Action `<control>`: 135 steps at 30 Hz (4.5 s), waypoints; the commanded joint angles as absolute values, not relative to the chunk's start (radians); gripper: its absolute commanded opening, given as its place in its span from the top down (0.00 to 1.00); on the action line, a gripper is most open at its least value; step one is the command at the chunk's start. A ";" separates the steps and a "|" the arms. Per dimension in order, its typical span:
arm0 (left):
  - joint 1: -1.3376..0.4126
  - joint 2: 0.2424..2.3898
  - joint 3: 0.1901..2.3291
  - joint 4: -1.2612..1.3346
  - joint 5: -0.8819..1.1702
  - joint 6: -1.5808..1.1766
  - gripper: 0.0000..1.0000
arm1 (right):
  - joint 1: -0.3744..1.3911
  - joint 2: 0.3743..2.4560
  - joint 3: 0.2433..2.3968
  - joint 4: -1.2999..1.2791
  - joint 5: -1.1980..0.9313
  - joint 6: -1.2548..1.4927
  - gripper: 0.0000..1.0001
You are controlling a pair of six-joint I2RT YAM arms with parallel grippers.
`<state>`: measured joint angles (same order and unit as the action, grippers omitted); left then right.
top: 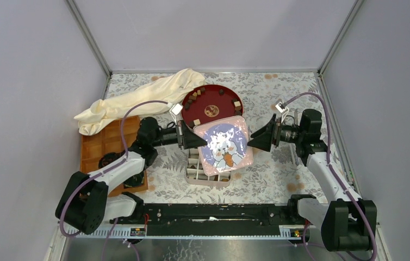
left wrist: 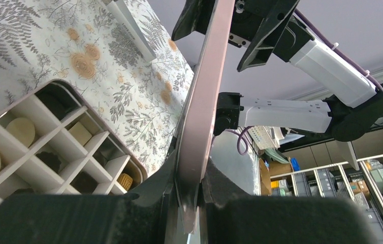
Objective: Pack the chocolate
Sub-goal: Pick up the box lid from the center of the board, then move the packing box to the center of the board, then place the box lid in the packing box.
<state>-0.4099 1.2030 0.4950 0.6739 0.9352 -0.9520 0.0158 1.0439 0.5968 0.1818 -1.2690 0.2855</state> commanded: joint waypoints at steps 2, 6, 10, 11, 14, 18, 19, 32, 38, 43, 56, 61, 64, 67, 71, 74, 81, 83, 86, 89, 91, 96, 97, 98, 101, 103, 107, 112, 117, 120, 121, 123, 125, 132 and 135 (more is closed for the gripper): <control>-0.451 1.268 0.584 0.770 0.973 -0.955 1.00 | 0.058 1.062 0.596 0.236 -1.276 0.327 0.11; -0.473 1.336 0.640 0.769 0.986 -0.951 1.00 | 0.074 1.081 0.597 0.259 -1.267 0.375 0.29; -0.480 1.389 0.679 0.762 0.980 -0.951 1.00 | 0.087 1.077 0.585 0.299 -1.276 0.426 0.51; -0.481 1.400 0.689 0.757 0.974 -0.951 1.00 | 0.091 1.073 0.583 0.305 -1.280 0.432 0.60; -0.482 1.420 0.711 0.739 0.945 -0.954 0.95 | 0.095 1.065 0.579 0.335 -1.292 0.468 0.97; -0.480 1.392 0.723 0.696 0.871 -0.936 0.70 | 0.095 1.074 0.594 0.359 -1.318 0.524 1.00; -0.477 1.371 0.725 0.669 0.839 -0.915 0.64 | 0.094 1.079 0.602 0.363 -1.324 0.541 1.00; -0.373 0.850 0.475 0.039 0.136 -0.603 0.62 | 0.043 1.074 0.627 0.326 -1.276 0.564 1.00; -0.374 0.849 0.461 -0.197 -0.063 -0.732 1.00 | 0.041 1.071 0.627 0.311 -1.265 0.550 1.00; -0.381 0.943 0.471 -0.239 -0.096 -0.800 1.00 | 0.036 1.066 0.627 0.307 -1.264 0.544 1.00; -0.670 1.220 0.481 0.031 0.059 -0.907 1.00 | 0.020 1.052 0.626 0.313 -1.276 0.555 1.00; -0.752 1.310 0.514 0.225 0.104 -0.946 1.00 | 0.007 1.069 0.636 0.299 -1.286 0.553 0.99; -0.779 1.378 0.537 0.370 0.162 -0.956 0.98 | -0.043 1.091 0.667 0.257 -1.304 0.523 0.96; -0.792 1.433 0.520 0.533 0.240 -0.974 0.89 | -0.065 1.131 0.725 0.141 -1.349 0.446 0.94; -0.792 1.439 0.413 0.753 0.314 -1.000 0.82 | -0.071 1.190 0.795 -0.104 -1.401 0.310 0.95; -0.789 1.299 0.304 0.775 0.230 -0.960 0.75 | -0.072 1.188 0.807 -0.193 -1.393 0.271 0.97; -0.777 0.819 0.156 0.589 0.078 -0.785 0.06 | -0.071 1.084 0.574 0.125 -1.305 0.631 1.00; -0.772 0.723 0.100 0.636 0.068 -0.781 0.01 | -0.070 1.066 0.514 0.188 -1.284 0.690 1.00; -0.764 0.658 0.043 0.695 0.067 -0.835 0.01 | -0.071 1.085 0.512 0.159 -1.265 0.667 1.00; -0.761 0.693 0.030 0.777 0.113 -0.876 0.01 | -0.071 1.100 0.501 0.131 -1.249 0.642 1.00; -0.762 0.763 0.036 0.833 0.144 -0.899 0.02 | -0.069 1.106 0.482 0.130 -1.240 0.626 1.00; -0.760 1.005 0.068 0.992 0.220 -0.954 0.05 | -0.061 1.158 0.500 0.077 -1.251 0.545 1.00; -0.760 1.046 0.075 1.025 0.235 -0.964 0.05 | -0.055 1.172 0.506 0.060 -1.252 0.530 1.00; -0.760 1.088 0.083 1.053 0.248 -0.973 0.05 | -0.050 1.181 0.507 0.054 -1.251 0.520 1.00; -0.758 1.188 0.105 1.113 0.276 -0.992 0.07 | -0.035 1.206 0.514 0.044 -1.253 0.500 1.00; -0.755 1.235 0.117 1.135 0.288 -0.999 0.10 | -0.027 1.216 0.524 0.022 -1.252 0.483 1.00; -0.752 1.304 0.133 1.146 0.299 -1.001 0.16 | -0.022 1.226 0.530 -0.032 -1.226 0.442 0.99; -0.748 1.389 0.171 1.140 0.340 -1.003 0.25 | -0.021 1.245 0.555 -0.100 -1.200 0.383 0.97; -0.748 1.470 0.202 1.152 0.382 -1.015 0.30 | -0.021 1.243 0.567 -0.137 -1.175 0.346 0.95; -0.748 1.521 0.226 1.161 0.416 -1.024 0.33 | -0.021 1.238 0.579 -0.178 -1.142 0.310 0.94; -0.747 1.537 0.235 1.164 0.426 -1.029 0.34 | -0.021 1.238 0.582 -0.187 -1.133 0.305 0.93; -0.748 1.568 0.251 1.174 0.447 -1.041 0.36 | -0.023 1.239 0.589 -0.201 -1.120 0.297 0.91; -0.748 1.594 0.266 1.182 0.464 -1.054 0.39 | -0.023 1.242 0.596 -0.216 -1.109 0.287 0.89; -0.748 1.654 0.300 1.185 0.496 -1.073 0.45 | -0.026 1.260 0.634 -0.296 -1.045 0.227 0.81; -0.748 1.666 0.318 1.165 0.504 -1.073 0.47 | -0.028 1.259 0.646 -0.322 -1.021 0.204 0.76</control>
<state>-0.7544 1.6505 0.2829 1.1133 0.4728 -1.0679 -0.0269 1.2572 0.5938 -0.2680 -1.0714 0.2642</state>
